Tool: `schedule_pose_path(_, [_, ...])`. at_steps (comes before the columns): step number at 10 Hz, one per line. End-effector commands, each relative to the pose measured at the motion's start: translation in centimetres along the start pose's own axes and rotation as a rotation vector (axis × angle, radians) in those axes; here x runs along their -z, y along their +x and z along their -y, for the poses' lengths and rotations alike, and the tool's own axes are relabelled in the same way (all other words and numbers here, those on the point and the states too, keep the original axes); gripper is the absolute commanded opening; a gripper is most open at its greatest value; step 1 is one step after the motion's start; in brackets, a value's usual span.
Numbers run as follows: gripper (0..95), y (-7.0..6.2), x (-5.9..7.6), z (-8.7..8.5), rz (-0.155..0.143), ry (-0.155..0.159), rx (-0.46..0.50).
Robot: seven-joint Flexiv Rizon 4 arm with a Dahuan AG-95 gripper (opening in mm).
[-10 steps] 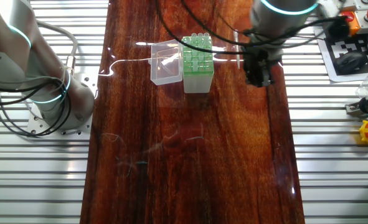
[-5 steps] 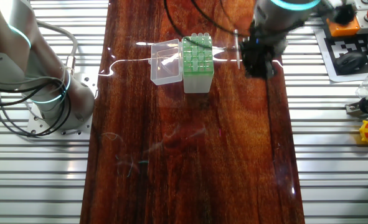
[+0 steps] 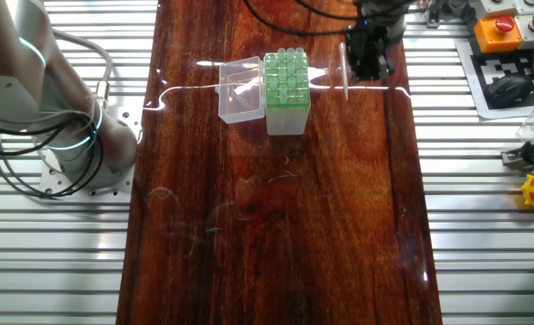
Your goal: Insert a large pipette tip into the holder for large pipette tips
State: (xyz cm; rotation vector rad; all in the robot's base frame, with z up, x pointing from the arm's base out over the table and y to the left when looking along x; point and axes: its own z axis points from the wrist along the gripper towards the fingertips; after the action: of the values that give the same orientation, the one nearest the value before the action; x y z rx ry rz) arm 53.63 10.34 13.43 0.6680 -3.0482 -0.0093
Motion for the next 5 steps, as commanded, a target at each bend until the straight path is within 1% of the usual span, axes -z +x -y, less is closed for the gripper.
schedule_pose_path(1, [0.0, 0.2, 0.1, 0.1, -0.029, -0.036, 0.191])
schedule_pose_path(3, [0.0, 0.2, 0.1, 0.1, -0.04, -0.053, 0.234])
schedule_pose_path(4, [0.0, -0.2, -0.1, -0.3, -0.038, -0.065, 0.228])
schedule_pose_path(5, [0.0, -1.0, -0.7, -1.0, -0.037, -0.068, 0.226])
